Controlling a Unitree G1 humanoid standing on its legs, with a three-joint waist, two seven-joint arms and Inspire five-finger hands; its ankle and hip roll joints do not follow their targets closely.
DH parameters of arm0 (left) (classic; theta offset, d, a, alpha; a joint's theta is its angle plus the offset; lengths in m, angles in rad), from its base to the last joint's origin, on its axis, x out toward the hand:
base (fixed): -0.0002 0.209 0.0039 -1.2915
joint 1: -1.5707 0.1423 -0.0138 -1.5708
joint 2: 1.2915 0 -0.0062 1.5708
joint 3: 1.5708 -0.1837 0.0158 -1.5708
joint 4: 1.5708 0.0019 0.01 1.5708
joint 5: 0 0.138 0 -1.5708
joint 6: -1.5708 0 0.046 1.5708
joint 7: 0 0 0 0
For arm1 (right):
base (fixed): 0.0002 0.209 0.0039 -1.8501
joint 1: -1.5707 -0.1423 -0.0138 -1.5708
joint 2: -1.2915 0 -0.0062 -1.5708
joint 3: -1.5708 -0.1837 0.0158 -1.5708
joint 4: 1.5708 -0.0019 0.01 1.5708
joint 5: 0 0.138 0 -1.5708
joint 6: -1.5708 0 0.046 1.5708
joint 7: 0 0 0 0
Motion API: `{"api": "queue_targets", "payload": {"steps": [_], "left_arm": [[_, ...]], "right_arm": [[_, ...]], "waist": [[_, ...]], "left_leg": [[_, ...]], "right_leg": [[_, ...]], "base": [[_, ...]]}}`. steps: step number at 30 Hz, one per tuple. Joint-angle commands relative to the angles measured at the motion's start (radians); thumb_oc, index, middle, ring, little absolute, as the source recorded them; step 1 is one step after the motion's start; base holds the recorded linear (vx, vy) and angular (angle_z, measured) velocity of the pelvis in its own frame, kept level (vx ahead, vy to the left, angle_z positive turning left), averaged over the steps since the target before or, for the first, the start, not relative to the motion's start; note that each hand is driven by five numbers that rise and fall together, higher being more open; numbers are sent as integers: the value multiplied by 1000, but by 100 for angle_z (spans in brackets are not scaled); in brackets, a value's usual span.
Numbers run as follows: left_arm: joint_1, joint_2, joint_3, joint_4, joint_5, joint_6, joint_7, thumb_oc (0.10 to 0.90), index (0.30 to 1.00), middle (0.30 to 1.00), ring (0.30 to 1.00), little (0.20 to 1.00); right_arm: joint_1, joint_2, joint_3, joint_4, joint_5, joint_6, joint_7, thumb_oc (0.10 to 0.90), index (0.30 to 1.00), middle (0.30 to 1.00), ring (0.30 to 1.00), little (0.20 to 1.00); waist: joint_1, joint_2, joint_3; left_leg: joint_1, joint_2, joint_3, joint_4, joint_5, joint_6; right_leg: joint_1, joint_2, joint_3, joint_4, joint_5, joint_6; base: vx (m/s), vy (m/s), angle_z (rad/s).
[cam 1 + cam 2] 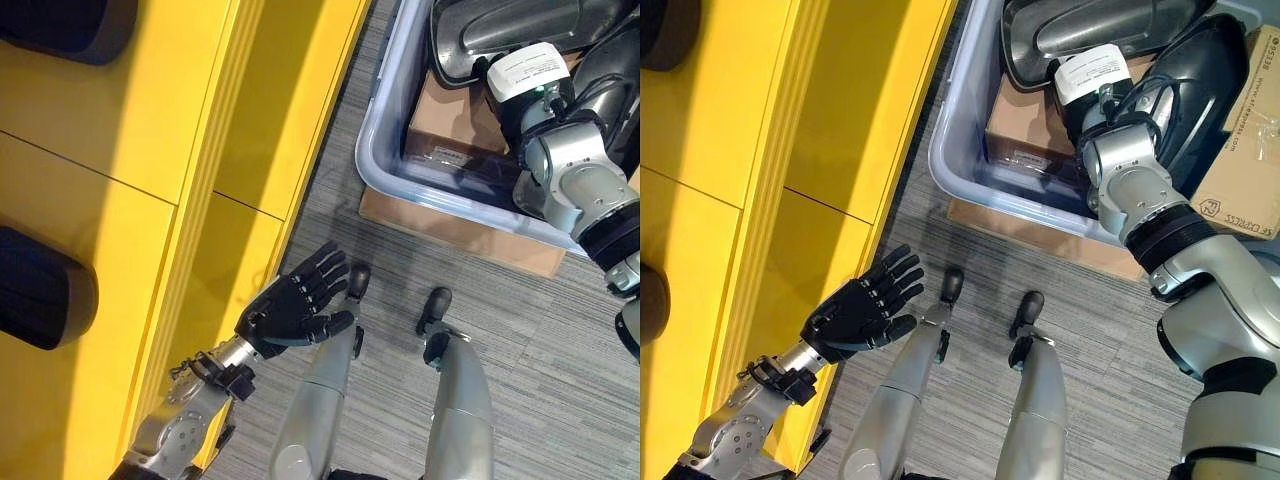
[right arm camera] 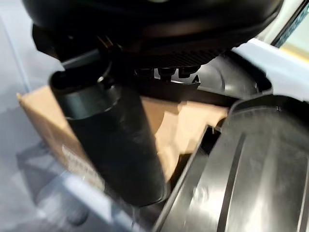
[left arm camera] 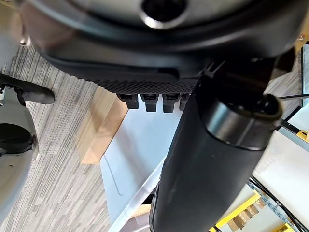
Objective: Move parts from the plastic box to the shelf.
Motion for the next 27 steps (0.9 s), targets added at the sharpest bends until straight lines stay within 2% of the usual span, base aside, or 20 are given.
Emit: {"api": "queue_targets", "payload": {"steps": [1,5,10,16,20,21,23,27], "left_arm": [[75,17,26,-162,-20,-47,-12,900,1000,1000,1000,1000],[82,25,37,-163,-17,-55,-2,900,1000,1000,1000,1000],[85,36,51,-175,-7,-55,2,900,1000,1000,1000,1000],[80,48,52,-173,-2,-58,30,900,1000,1000,1000,1000],[78,53,52,-166,8,-62,16,900,1000,1000,1000,1000],[83,55,52,-167,3,-64,11,900,1000,1000,1000,1000],[82,56,53,-165,2,-67,6,900,1000,1000,1000,1000],[92,62,68,-167,7,-70,-10,900,1000,1000,1000,1000]], "right_arm": [[-134,-77,59,44,74,-1,72,900,1000,1000,1000,1000],[-132,-86,66,47,142,-14,115,900,1000,1000,1000,1000],[-123,-73,53,98,207,-21,183,900,1000,1000,1000,1000],[-103,-66,32,125,208,-35,167,900,1000,1000,1000,1000],[-92,-65,34,141,224,-64,156,900,1000,1000,1000,1000],[-87,-64,31,142,208,-105,156,900,1000,1000,1000,1000],[-88,-63,39,130,220,-123,159,900,1000,1000,1000,1000],[-74,-88,47,35,189,-120,201,900,1000,1000,1000,1000]], "waist": [[58,1,-14],[62,-5,-14],[74,-7,-14],[81,-9,-14],[83,-12,-14],[84,-12,-14],[83,-13,-14],[72,-27,-14]], "left_leg": [[-9,180,-6,52,-121,-18],[-40,180,-14,85,-128,-15],[-120,167,-28,186,-164,2],[-185,154,-38,272,-194,14],[-195,160,-41,272,-192,17],[-191,161,-40,268,-188,17],[-185,166,-38,256,-183,16],[-152,183,-31,212,-163,12]], "right_leg": [[-26,13,69,76,-109,4],[-43,15,63,102,-117,-2],[-97,14,55,173,-141,-18],[-144,13,48,237,-160,-25],[-148,11,44,238,-161,-26],[-142,11,42,234,-160,-27],[-133,10,40,223,-156,-25],[-95,12,37,175,-139,-20]], "base": [[26,-51,7],[22,-56,8],[17,-58,1],[6,-47,4],[-21,-39,5],[-14,-25,8],[-32,-39,4],[-31,-37,-3]]}}
